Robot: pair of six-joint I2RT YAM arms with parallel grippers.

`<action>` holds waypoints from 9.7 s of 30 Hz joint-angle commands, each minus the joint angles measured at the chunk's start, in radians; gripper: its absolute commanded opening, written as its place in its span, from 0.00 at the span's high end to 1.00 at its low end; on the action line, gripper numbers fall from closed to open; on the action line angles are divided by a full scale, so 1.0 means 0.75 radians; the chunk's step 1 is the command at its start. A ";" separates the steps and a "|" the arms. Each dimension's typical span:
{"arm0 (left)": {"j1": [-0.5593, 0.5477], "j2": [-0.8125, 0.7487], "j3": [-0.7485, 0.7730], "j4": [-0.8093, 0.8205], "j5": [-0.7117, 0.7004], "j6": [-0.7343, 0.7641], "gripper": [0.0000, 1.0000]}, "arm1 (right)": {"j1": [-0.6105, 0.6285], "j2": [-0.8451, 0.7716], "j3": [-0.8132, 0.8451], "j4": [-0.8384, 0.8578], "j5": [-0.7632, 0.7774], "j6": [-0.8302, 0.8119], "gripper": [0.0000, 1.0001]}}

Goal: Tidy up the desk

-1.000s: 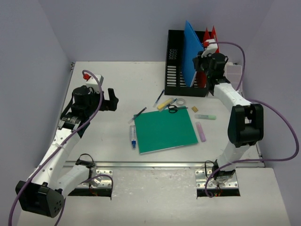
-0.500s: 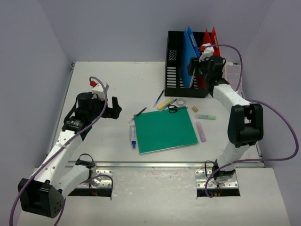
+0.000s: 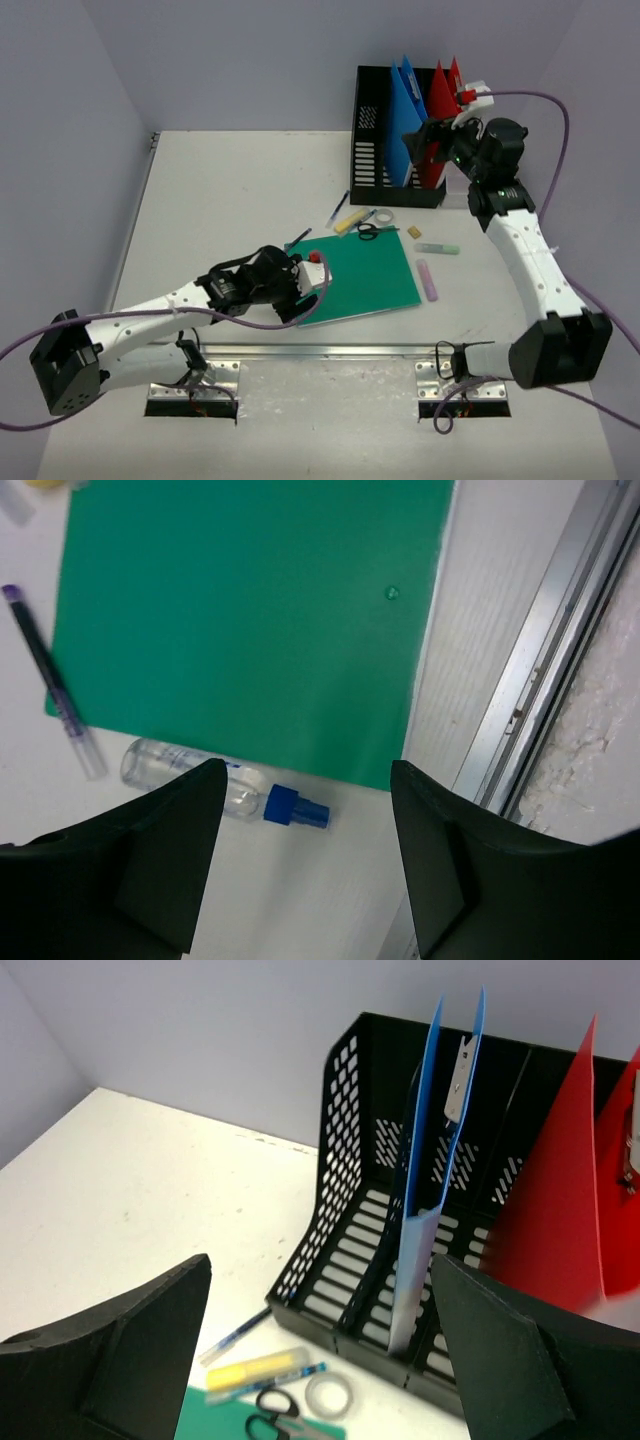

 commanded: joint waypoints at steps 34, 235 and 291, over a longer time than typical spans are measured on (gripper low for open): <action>-0.526 0.930 0.316 0.217 -0.518 -0.041 0.78 | -0.203 -0.449 -0.569 -0.203 -0.095 0.215 0.11; 0.827 0.145 0.264 0.359 0.813 -0.411 0.06 | 0.223 -0.660 -0.788 0.004 -0.868 -0.356 1.00; 1.004 0.085 0.459 0.104 0.135 -0.747 0.00 | 0.231 0.296 0.274 0.416 0.510 -0.041 1.00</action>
